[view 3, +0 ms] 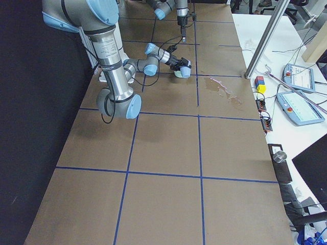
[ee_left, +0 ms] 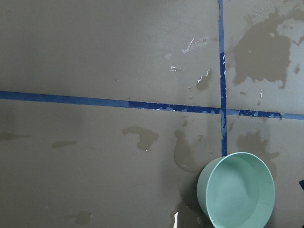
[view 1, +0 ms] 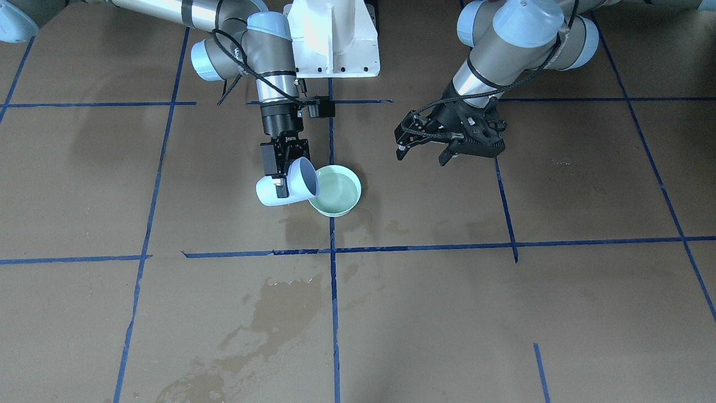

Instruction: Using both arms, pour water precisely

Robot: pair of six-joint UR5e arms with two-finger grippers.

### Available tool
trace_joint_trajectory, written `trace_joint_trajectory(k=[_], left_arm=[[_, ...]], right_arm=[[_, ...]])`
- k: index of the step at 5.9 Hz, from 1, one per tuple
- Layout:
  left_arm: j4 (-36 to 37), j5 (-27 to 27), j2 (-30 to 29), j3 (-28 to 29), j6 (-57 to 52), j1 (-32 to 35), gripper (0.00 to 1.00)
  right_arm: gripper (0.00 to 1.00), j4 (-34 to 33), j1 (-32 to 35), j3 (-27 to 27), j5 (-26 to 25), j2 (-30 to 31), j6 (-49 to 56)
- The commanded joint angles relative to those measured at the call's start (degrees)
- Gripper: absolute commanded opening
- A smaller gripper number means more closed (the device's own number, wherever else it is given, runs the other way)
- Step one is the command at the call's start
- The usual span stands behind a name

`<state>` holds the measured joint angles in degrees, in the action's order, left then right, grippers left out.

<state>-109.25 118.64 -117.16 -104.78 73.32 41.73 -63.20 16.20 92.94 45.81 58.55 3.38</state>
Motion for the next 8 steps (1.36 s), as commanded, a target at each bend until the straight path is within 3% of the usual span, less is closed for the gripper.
trace_joint_trajectory(k=[1, 4, 6, 8], left_arm=[[0.0, -0.07, 0.0, -0.07, 0.24, -0.16, 1.0], [0.0, -0.07, 0.0, -0.08, 0.24, -0.16, 1.0], [0.0, -0.07, 0.0, -0.08, 0.24, -0.16, 1.0], [0.0, -0.07, 0.0, -0.08, 0.24, -0.16, 1.0]], right_arm=[[0.0, -2.71, -0.99, -0.04, -2.82, -0.28, 6.17], [0.0, -9.11, -1.43, 0.22, -5.19, -2.29, 13.13], [0.0, -9.31, -2.57, -0.04, -7.56, -2.21, 17.59], [0.01, -14.91, -3.02, 0.13, -9.15, -3.0, 18.94]])
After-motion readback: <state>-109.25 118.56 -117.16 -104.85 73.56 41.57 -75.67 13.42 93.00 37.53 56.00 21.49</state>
